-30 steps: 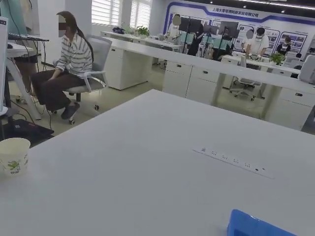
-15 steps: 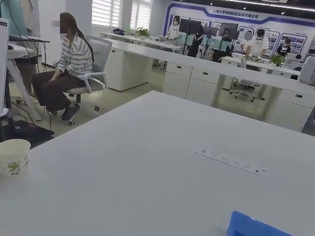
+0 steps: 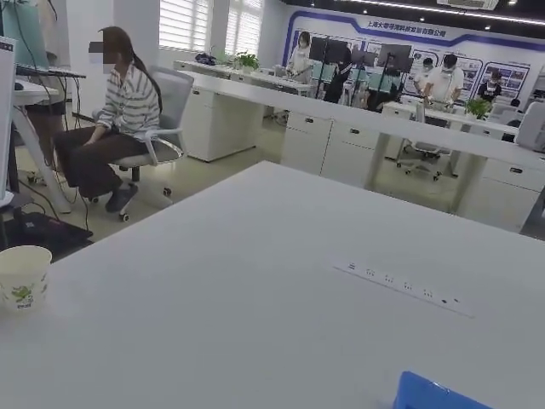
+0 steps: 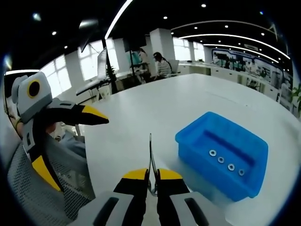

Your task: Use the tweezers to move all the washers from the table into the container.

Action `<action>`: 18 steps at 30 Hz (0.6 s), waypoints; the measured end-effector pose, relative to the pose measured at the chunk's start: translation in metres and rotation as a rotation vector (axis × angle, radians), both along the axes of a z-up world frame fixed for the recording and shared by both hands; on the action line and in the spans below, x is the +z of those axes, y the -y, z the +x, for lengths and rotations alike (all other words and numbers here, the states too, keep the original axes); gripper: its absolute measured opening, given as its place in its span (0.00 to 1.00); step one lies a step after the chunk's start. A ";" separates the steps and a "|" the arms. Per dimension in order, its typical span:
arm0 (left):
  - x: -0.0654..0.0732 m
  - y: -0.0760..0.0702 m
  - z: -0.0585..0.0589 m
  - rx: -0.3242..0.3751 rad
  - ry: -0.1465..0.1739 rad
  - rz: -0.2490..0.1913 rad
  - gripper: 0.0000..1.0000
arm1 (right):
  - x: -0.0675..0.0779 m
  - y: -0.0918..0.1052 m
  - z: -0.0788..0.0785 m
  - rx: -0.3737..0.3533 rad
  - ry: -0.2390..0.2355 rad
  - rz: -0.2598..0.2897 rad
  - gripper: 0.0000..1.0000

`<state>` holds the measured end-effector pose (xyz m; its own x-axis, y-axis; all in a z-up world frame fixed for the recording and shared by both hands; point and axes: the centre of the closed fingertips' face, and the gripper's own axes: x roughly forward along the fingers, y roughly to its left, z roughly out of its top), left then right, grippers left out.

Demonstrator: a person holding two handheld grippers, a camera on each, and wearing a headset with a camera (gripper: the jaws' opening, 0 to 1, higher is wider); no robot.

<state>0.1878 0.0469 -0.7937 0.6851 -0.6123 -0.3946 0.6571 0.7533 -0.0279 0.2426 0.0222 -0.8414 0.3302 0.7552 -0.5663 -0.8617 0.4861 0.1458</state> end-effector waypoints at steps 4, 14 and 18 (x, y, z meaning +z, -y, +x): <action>0.000 0.000 0.000 -0.002 -0.001 0.000 0.75 | 0.000 0.003 0.002 -0.021 -0.012 0.009 0.03; -0.001 0.000 0.000 0.003 -0.001 0.001 0.75 | 0.007 0.004 0.008 -0.072 -0.041 0.073 0.03; -0.001 0.000 0.000 0.002 -0.002 -0.001 0.75 | 0.018 0.004 0.015 -0.092 -0.041 0.109 0.03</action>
<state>0.1878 0.0467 -0.7947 0.6857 -0.6112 -0.3952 0.6554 0.7547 -0.0299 0.2571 0.0181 -0.8237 0.3790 0.7808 -0.4966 -0.8065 0.5419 0.2365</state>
